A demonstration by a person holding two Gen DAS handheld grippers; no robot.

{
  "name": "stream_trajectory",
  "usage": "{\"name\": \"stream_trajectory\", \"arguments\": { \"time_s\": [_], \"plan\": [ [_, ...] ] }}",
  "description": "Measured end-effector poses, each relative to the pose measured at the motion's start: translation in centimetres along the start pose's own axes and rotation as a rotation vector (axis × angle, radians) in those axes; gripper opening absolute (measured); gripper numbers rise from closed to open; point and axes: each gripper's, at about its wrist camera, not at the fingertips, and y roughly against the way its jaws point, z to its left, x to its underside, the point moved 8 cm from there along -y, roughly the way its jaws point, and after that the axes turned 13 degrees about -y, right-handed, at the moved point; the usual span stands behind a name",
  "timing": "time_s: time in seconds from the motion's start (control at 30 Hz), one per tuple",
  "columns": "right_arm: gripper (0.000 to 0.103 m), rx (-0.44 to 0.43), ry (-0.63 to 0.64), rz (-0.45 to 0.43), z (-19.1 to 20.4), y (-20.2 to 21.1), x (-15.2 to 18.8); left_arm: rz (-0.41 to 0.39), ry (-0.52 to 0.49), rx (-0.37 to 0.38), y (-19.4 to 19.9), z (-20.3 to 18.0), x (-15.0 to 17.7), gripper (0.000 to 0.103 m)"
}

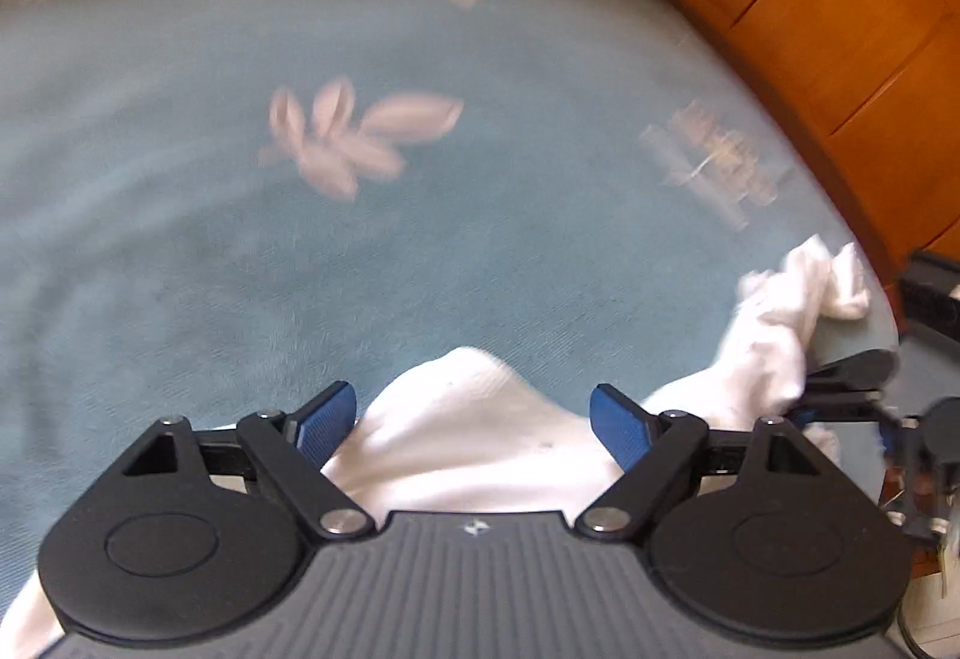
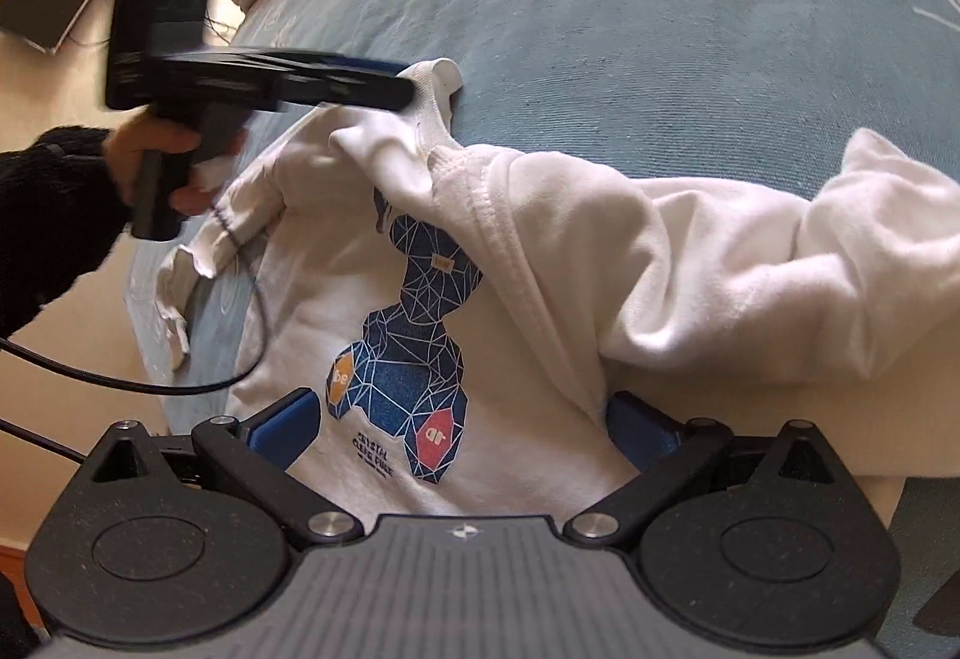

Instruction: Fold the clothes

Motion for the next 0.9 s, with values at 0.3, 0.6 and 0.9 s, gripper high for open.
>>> {"name": "stream_trajectory", "arguments": {
  "time_s": [0.3,0.6,0.9],
  "plan": [
    [0.103,0.105,0.128,0.019,1.1,-0.1,1.5,0.1,0.097,0.103,-0.9,-4.0,6.3,0.086],
    [0.102,0.226,0.309,-0.154,5.1,2.2,-1.4,0.013,0.129,0.028,2.3,-3.5,5.5,0.086],
    [0.076,0.333,0.411,-0.21,7.4,-0.7,-6.1,-0.049,0.167,-0.061,3.9,-1.5,4.6,0.086]
  ]
}}
